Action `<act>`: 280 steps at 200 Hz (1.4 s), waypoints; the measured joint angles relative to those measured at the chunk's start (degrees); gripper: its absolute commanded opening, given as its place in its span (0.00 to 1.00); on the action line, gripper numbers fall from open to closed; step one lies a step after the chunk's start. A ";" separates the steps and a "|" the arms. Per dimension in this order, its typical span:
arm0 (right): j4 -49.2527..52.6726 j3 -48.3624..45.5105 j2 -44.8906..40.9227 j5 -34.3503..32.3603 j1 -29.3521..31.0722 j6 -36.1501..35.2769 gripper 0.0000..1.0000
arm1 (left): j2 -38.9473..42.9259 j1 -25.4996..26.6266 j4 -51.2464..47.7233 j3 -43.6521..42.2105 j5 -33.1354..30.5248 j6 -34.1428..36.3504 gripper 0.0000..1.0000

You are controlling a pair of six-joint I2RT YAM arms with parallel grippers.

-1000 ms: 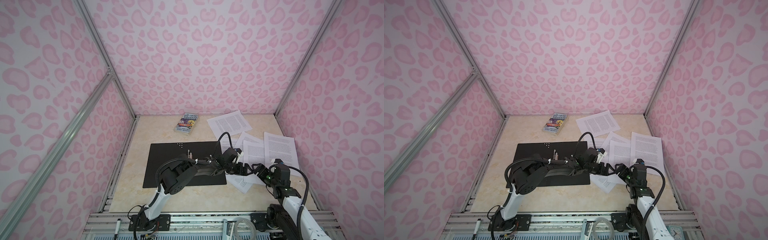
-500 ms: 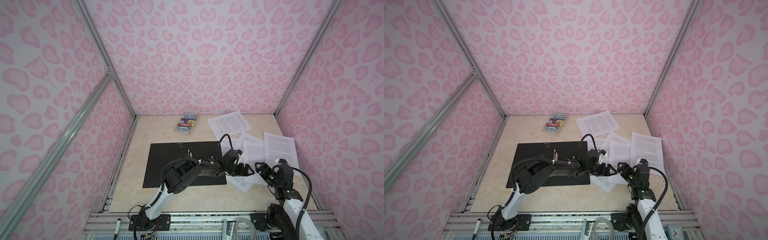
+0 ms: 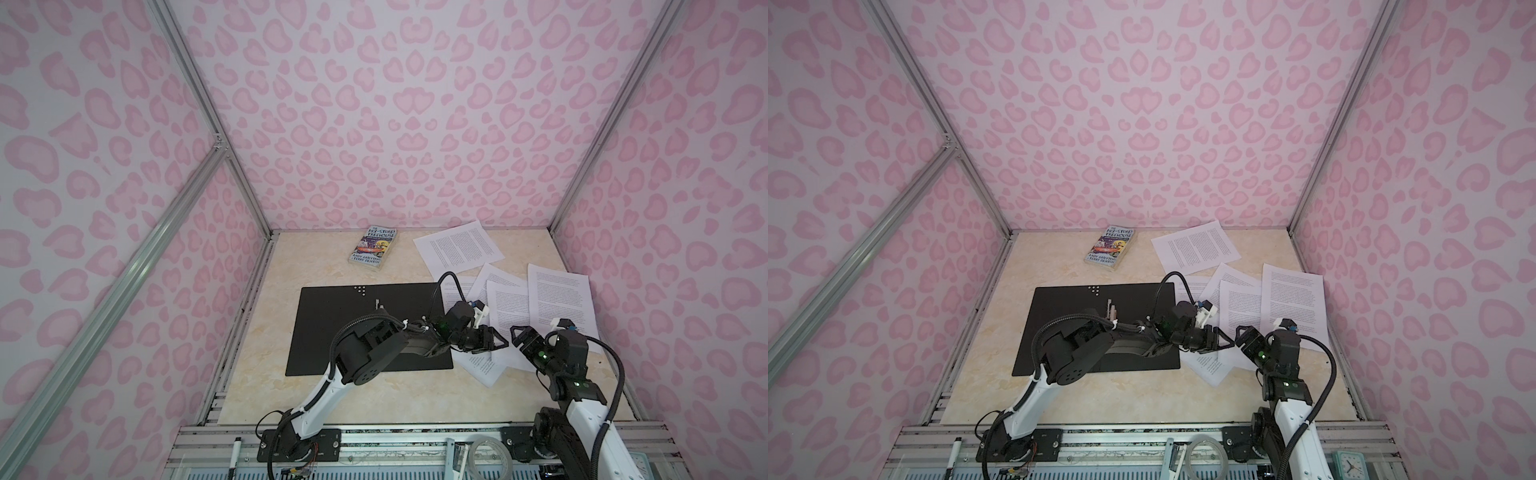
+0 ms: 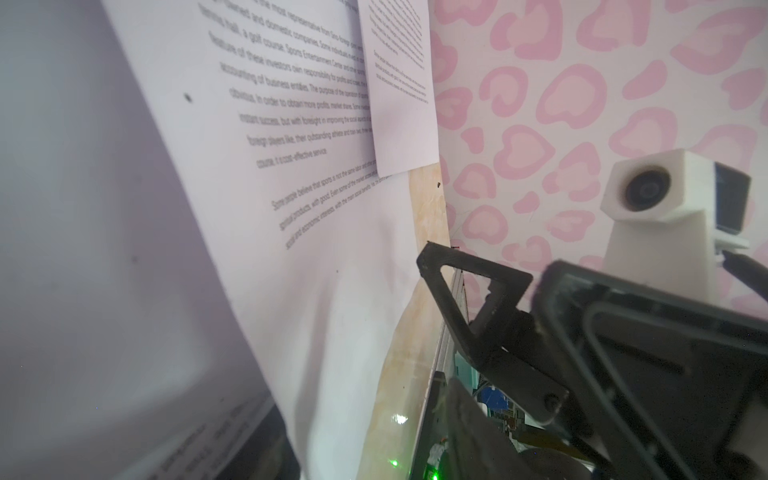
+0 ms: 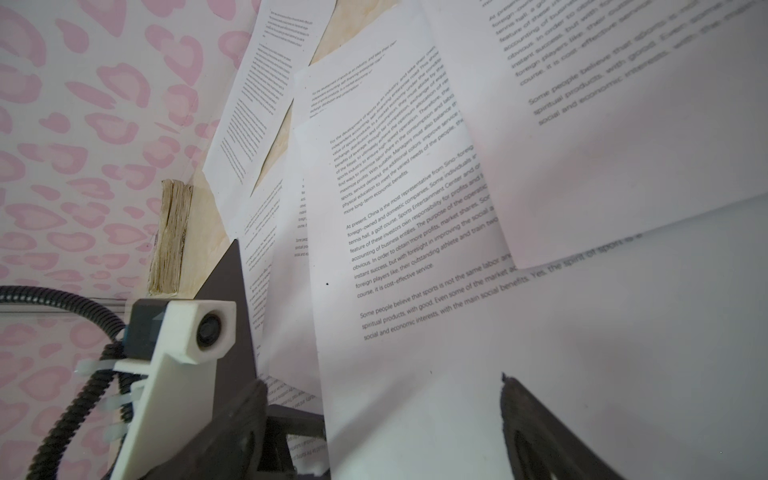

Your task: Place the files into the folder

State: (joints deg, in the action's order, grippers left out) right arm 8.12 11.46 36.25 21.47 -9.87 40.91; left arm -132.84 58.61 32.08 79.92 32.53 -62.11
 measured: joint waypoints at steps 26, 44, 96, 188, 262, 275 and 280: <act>0.46 0.31 -1.46 0.17 0.00 -0.22 0.87 | -0.44 -0.17 0.15 0.04 -0.66 -1.55 0.17; 0.44 0.42 -2.49 0.31 0.00 -0.63 0.87 | -0.31 -0.33 0.17 0.24 -0.87 -1.64 0.04; 1.03 0.42 -5.95 1.18 0.00 -2.12 0.90 | 6.29 -1.07 -11.06 -2.64 -5.57 7.15 0.04; -0.57 0.87 -4.33 2.49 7.39 -4.15 0.97 | 51.08 -11.06 -28.44 -21.53 -12.55 18.49 0.03; -6.14 4.20 6.71 -3.08 24.26 -6.60 0.97 | 66.71 -31.41 -40.92 -42.64 -14.05 20.06 0.05; -7.43 5.49 9.94 -5.01 28.35 -6.56 0.96 | 65.42 -34.25 -42.16 -44.76 -13.57 21.29 0.03; -7.98 6.14 11.13 -5.42 29.97 -6.54 0.96 | 64.63 -34.95 -42.49 -45.16 -13.40 21.70 0.03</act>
State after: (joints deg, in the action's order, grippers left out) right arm 0.14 17.61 47.37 16.05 20.10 34.37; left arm -68.20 23.66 -10.41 34.76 19.14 -40.40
